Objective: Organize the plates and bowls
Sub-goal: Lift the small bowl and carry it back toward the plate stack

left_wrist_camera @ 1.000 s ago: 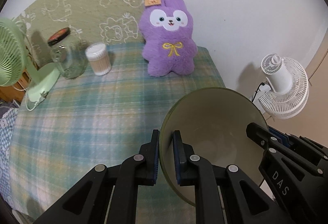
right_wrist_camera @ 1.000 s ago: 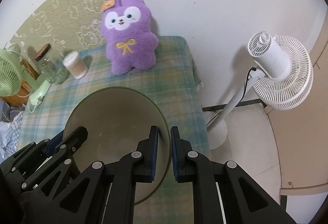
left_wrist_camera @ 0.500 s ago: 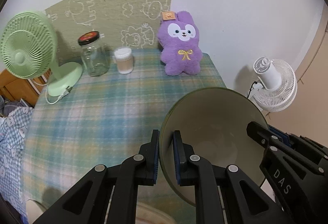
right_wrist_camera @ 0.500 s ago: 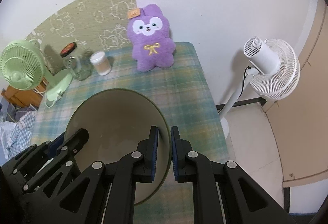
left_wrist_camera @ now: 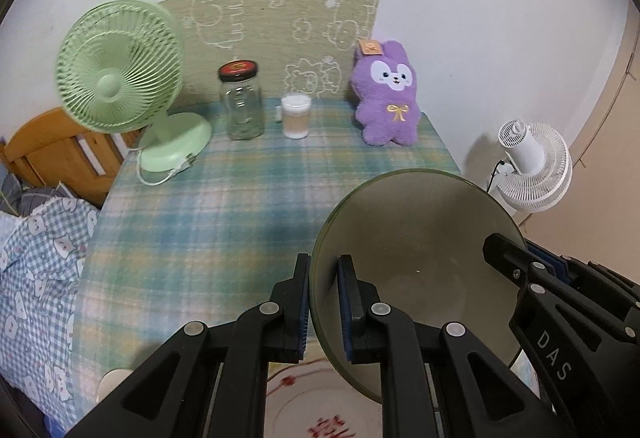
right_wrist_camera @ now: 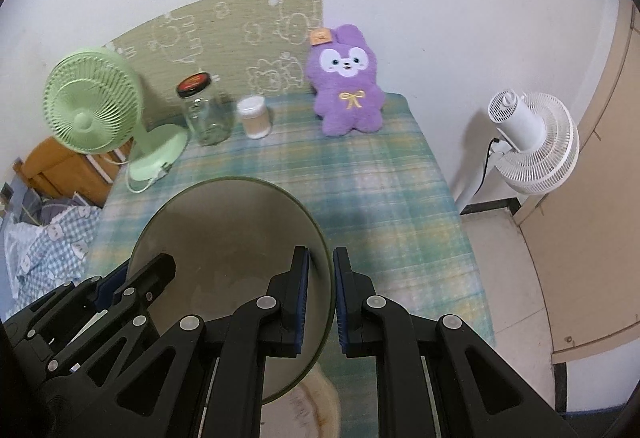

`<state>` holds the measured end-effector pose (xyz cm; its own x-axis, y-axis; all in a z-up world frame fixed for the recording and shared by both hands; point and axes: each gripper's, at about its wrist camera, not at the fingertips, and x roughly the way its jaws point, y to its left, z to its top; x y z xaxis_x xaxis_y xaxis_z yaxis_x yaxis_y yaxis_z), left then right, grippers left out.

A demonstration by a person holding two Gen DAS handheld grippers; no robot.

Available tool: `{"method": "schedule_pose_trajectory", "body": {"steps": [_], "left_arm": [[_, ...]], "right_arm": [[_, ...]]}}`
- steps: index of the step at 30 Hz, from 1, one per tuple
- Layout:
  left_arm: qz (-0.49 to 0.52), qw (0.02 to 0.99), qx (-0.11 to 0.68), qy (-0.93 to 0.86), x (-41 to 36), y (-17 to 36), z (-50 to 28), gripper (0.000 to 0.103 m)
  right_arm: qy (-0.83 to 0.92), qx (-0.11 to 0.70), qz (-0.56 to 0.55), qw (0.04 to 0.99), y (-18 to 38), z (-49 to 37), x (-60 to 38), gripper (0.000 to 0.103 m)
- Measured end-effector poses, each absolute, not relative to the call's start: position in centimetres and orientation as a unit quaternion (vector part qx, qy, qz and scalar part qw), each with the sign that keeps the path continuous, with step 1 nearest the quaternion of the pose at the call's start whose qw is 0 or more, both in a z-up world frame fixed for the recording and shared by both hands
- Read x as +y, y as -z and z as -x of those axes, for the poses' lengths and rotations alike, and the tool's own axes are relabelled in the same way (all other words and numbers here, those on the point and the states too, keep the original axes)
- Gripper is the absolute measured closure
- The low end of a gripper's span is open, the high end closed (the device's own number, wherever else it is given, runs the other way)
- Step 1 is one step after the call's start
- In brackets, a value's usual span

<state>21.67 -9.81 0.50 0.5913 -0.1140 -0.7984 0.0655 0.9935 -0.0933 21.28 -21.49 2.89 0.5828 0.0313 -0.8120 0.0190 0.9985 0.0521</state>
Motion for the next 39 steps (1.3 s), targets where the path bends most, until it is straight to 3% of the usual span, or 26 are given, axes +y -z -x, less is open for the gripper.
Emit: {"method": "schedule_pose_trajectory", "body": {"steps": [14,39], "left_arm": [[0.035,0.900,0.434,0.037,-1.8,-1.1,-16.1,0.093],[0.078,0.870,0.486,-0.034,8.6,4.1,-10.4,0.093]], "right_arm": [[-0.020,0.452,-0.023,0.892,-3.1,-15.6,-13.6,0.088],[-0.097,0.500,0.033,0.860,1.9,-12.2,-2.5,0.088]]}}
